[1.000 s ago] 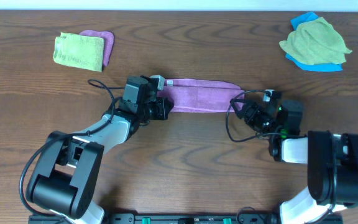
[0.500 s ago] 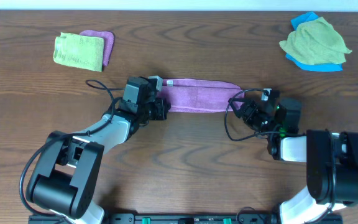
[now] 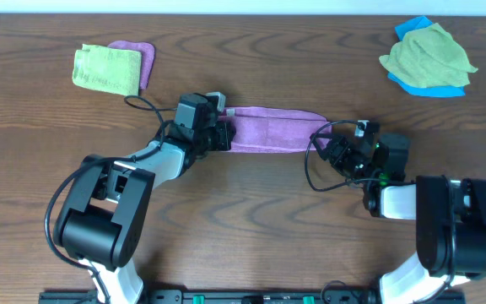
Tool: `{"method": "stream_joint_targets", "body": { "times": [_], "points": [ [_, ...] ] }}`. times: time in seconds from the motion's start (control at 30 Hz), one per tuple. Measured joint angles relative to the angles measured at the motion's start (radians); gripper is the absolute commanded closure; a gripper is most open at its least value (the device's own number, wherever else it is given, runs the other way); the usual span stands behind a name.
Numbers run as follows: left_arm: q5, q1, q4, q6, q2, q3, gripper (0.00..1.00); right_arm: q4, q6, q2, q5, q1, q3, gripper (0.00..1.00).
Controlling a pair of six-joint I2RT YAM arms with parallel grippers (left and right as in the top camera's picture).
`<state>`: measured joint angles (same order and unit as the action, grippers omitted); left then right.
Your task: Fold the cloth
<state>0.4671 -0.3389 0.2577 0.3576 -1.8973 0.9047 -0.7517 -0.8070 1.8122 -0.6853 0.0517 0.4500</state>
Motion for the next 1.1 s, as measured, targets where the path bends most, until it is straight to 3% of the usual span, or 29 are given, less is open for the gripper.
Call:
{"method": "stream_joint_targets", "body": {
  "times": [0.33,1.1],
  "points": [
    [-0.056,0.000,-0.107,-0.052,-0.002,0.029,0.94,-0.001,0.000,0.001,-0.008,0.000,0.000,0.26],
    [-0.048,0.000,-0.085,-0.068,-0.043,0.040,0.94,-0.009,0.014,0.011,0.026,0.000,0.004,0.33]
  ]
}}
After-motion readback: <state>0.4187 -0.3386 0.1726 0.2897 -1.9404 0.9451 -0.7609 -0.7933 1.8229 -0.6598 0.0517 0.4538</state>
